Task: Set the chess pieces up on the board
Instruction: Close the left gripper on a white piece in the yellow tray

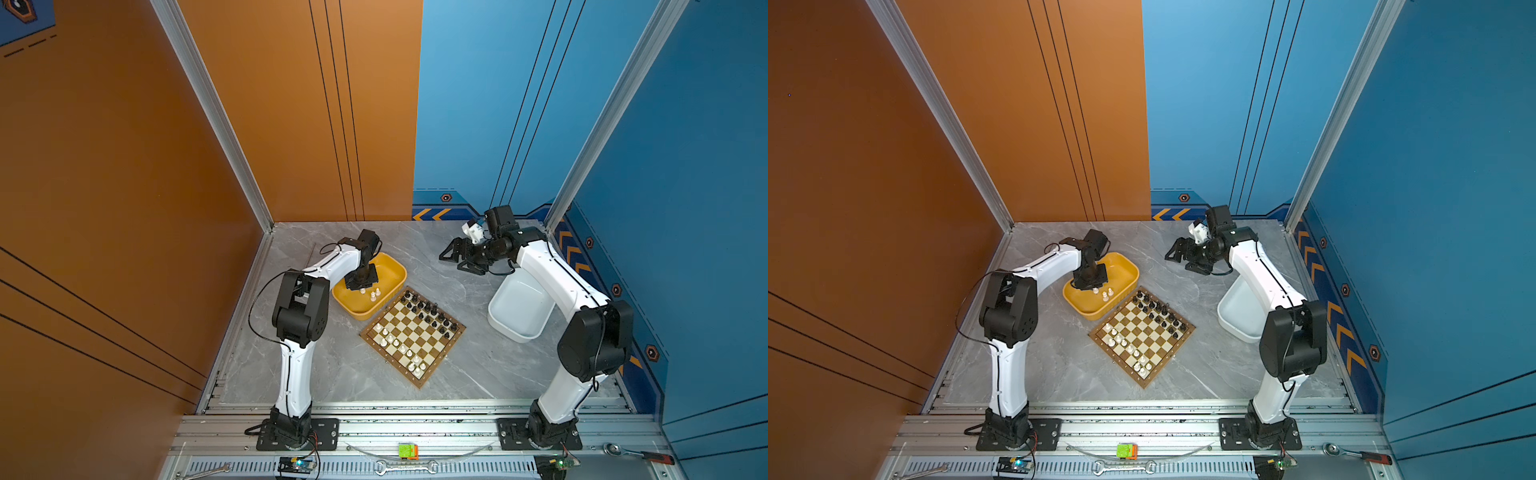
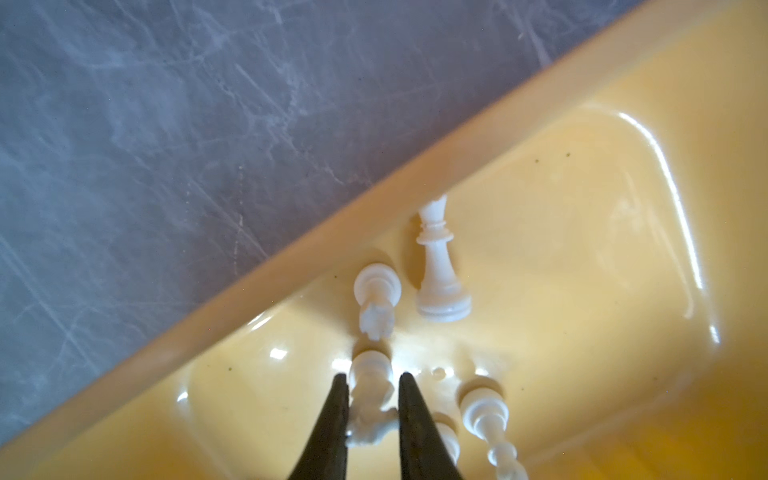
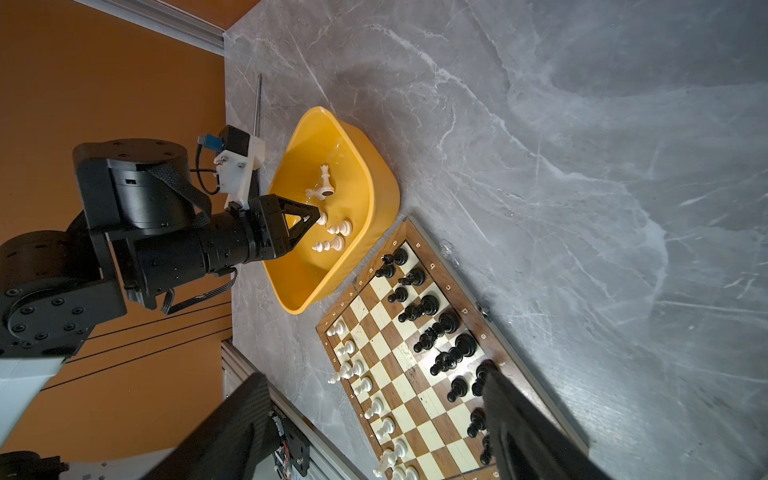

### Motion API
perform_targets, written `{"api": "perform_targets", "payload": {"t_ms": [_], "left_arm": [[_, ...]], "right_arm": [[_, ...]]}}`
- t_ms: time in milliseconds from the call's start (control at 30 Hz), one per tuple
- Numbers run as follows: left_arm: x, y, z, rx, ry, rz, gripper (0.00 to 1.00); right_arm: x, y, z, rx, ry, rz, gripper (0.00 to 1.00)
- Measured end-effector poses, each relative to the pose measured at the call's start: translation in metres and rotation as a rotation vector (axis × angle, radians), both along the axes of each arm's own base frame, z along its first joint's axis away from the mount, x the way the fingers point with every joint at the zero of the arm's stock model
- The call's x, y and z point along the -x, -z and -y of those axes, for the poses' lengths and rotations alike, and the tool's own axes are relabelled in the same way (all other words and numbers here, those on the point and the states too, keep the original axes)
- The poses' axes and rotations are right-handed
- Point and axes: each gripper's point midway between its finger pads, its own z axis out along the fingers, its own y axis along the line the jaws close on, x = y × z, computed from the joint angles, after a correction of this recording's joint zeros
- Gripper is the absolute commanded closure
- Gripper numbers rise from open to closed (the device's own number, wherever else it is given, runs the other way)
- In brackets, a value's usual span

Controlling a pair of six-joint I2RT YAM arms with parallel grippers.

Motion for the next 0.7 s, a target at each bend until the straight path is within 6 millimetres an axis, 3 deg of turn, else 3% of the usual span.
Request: {"api": "perform_targets", "payload": {"t_ms": [500, 700], "left_arm": [[0.003, -0.002, -0.002, -0.002, 0.006, -0.012, 0.85], [0.003, -0.032, 0.002, 0.042, 0.012, 0.041, 0.84]], "right_arm": [[0.000, 0.000, 0.001, -0.001, 0.004, -0.002, 0.16], [0.003, 0.000, -0.007, 0.000, -0.014, -0.001, 0.16]]}}
